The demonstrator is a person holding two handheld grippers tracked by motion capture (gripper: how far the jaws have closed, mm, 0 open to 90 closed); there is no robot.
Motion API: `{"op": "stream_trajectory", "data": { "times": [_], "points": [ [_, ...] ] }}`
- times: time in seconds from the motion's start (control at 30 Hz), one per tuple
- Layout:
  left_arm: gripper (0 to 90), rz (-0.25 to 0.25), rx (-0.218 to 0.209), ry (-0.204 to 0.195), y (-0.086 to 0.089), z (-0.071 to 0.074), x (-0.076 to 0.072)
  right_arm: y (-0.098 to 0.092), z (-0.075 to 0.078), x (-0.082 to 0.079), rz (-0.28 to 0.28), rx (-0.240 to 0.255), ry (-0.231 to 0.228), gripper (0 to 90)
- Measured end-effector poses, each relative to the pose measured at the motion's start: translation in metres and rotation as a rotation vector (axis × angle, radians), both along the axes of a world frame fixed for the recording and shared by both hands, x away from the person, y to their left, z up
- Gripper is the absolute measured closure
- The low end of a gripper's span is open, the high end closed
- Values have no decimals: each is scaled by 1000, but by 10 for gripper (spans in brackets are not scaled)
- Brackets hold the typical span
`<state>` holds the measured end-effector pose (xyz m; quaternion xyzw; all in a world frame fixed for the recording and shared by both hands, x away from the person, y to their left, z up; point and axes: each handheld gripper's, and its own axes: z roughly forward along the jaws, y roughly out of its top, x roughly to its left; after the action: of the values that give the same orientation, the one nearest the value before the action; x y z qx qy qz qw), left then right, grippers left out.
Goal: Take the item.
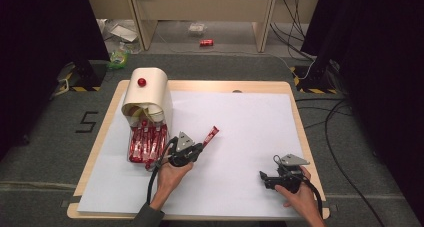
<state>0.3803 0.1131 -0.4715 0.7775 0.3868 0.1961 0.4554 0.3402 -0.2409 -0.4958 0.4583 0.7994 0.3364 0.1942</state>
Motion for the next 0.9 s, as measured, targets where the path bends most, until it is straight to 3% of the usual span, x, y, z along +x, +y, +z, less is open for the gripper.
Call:
{"op": "stream_trajectory", "data": {
  "times": [0.2, 0.3, 0.5, 0.9],
  "points": [
    [828, 4, -3, 17, 1, -2, 1, 0, 0, 0, 0, 0, 0, 139],
    [727, 13, -30, 27, 2, 0, 1, 0, 0, 0, 0, 0, 0, 139],
    [610, 39, -39, 17, 7, 5, 0, 0, 0, 0, 0, 0, 0, 139],
    [461, 58, -62, 30, 9, 9, -2, 0, 0, 0, 0, 1, 0, 139]
  ]
}}
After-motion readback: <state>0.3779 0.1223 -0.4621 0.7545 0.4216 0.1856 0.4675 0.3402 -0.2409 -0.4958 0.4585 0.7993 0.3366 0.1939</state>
